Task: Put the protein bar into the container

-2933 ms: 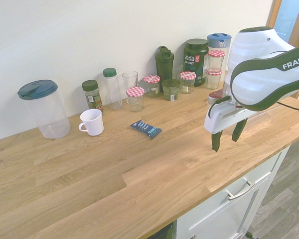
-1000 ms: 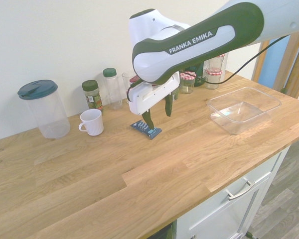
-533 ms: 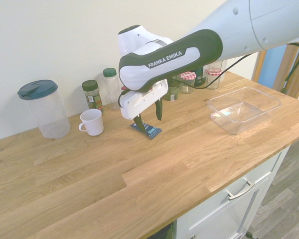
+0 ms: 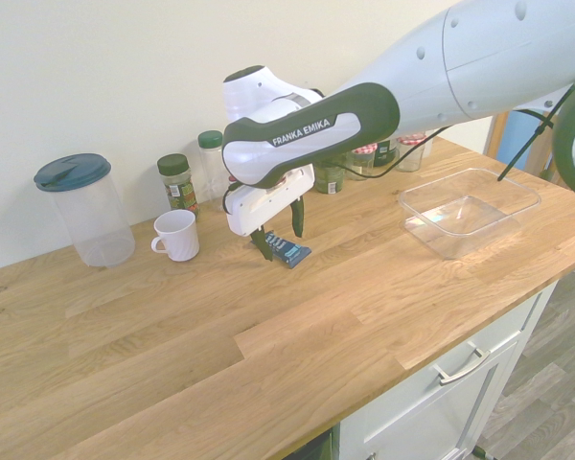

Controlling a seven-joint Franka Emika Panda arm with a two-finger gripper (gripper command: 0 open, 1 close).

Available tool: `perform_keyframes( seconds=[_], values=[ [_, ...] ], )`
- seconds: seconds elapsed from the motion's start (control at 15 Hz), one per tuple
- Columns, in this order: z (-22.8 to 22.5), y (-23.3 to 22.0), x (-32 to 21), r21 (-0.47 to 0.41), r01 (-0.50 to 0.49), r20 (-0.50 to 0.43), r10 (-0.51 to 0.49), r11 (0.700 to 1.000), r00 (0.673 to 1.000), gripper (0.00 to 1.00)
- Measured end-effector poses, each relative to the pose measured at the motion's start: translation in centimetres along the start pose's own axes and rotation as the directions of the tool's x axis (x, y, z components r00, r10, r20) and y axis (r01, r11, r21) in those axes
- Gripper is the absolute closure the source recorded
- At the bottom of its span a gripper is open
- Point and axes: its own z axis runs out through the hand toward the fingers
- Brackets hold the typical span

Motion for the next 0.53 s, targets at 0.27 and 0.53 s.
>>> perform_keyframes(
  seconds=[0.27,0.53],
  values=[
    [0.0,-0.2,0.7,0.032,0.011,0.024,-0.012,0.999,1.000,0.00],
    [-0.2,-0.1,1.3,0.043,0.021,0.036,-0.023,0.999,0.999,0.00]
  ],
)
